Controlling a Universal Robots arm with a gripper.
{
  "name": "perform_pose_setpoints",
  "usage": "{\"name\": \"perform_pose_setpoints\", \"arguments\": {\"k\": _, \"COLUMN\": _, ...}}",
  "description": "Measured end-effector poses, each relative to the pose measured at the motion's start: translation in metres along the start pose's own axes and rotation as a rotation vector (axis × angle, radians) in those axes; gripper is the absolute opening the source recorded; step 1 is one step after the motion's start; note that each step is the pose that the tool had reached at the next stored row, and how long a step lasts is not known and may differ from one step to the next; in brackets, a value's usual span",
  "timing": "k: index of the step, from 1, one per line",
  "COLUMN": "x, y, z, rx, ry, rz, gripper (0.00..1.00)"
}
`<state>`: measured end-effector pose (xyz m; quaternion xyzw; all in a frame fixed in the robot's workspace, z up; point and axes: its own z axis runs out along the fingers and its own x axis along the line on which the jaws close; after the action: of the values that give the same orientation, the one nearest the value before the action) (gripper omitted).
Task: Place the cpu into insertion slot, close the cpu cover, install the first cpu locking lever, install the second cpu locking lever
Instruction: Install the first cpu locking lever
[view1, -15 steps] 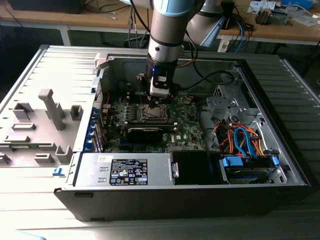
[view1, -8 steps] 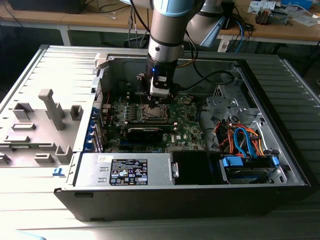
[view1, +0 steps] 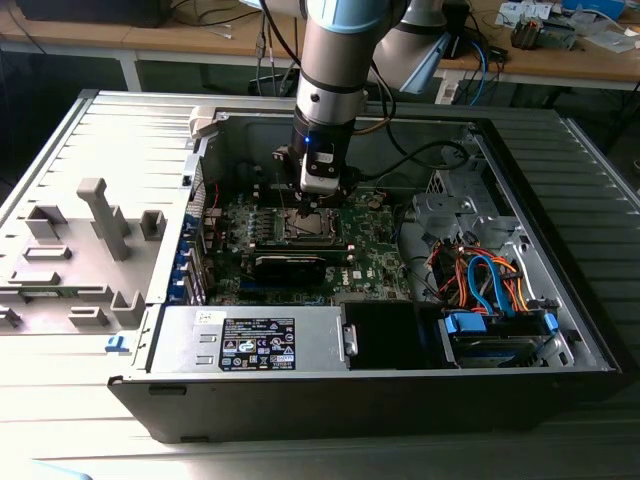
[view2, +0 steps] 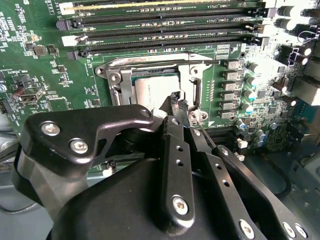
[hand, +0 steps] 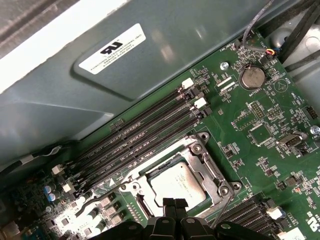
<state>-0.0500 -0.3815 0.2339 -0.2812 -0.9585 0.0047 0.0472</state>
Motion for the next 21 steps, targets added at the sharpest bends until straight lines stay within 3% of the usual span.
{"name": "perform_pose_setpoints", "arguments": {"k": 15, "x": 0.0000, "y": 0.0000, "z": 0.0000, "rx": 0.0004, "ry": -0.0001, "rz": -0.009, "gripper": 0.11}}
{"name": "perform_pose_setpoints", "arguments": {"k": 18, "x": 0.0000, "y": 0.0000, "z": 0.0000, "rx": -0.0041, "ry": 0.0029, "rz": -0.016, "gripper": 0.11}}
{"name": "perform_pose_setpoints", "arguments": {"k": 20, "x": 0.0001, "y": 0.0000, "z": 0.0000, "rx": -0.0174, "ry": 0.0116, "rz": -0.026, "gripper": 0.11}}
{"name": "perform_pose_setpoints", "arguments": {"k": 21, "x": 0.0001, "y": 0.0000, "z": 0.0000, "rx": -0.0186, "ry": 0.0125, "rz": -0.037, "gripper": 0.11}}
